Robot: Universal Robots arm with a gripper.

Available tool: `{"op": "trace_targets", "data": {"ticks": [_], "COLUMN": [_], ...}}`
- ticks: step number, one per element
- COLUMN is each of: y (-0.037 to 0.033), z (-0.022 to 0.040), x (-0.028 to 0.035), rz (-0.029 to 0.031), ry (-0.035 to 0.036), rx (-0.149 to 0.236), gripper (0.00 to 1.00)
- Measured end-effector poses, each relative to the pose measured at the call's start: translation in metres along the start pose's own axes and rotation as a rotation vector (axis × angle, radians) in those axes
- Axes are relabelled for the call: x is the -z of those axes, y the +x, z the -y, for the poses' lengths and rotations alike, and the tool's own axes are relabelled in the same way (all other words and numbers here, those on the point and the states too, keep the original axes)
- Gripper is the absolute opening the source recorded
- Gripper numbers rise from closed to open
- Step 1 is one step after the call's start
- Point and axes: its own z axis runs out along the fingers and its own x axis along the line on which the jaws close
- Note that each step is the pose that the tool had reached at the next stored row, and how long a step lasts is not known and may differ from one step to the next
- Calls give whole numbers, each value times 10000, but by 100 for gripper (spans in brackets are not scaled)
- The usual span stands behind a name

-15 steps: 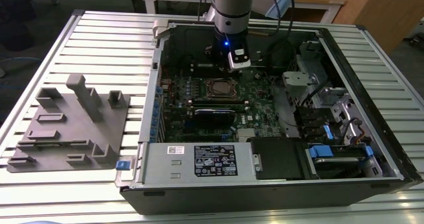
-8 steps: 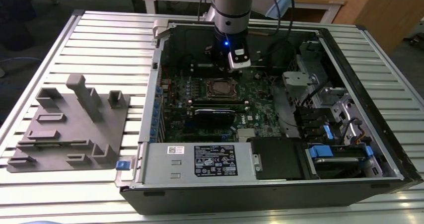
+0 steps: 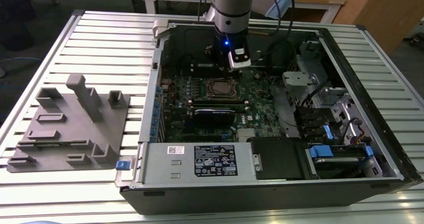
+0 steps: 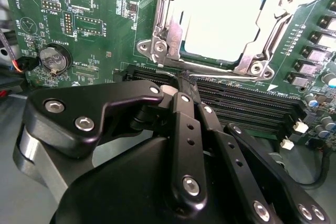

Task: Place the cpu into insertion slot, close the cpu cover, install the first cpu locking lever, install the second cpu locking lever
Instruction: 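Install the first cpu locking lever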

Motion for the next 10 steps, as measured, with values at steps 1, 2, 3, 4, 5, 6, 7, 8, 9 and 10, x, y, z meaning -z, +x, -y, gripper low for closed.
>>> {"op": "trace_targets", "data": {"ticks": [1, 2, 3, 4, 5, 6, 7, 8, 9, 10], "y": [0, 0, -1, -1, -1, -1, -1, -1, -1, -1], "z": [0, 0, 0, 0, 0, 1, 1, 1, 1, 1], "x": [0, -1, -1, -1, -2, -2, -2, -2, -2, -2], "rz": [19, 40, 63, 90, 122, 159, 175, 176, 179, 181], "ry": [-7, -13, -18, -23, -27, -31, -36, -37, -38, -39], "rx": [2, 5, 8, 12, 16, 20, 22, 23, 24, 23], "gripper": [11, 11, 11, 11, 11, 11, 11, 11, 11, 11]}}
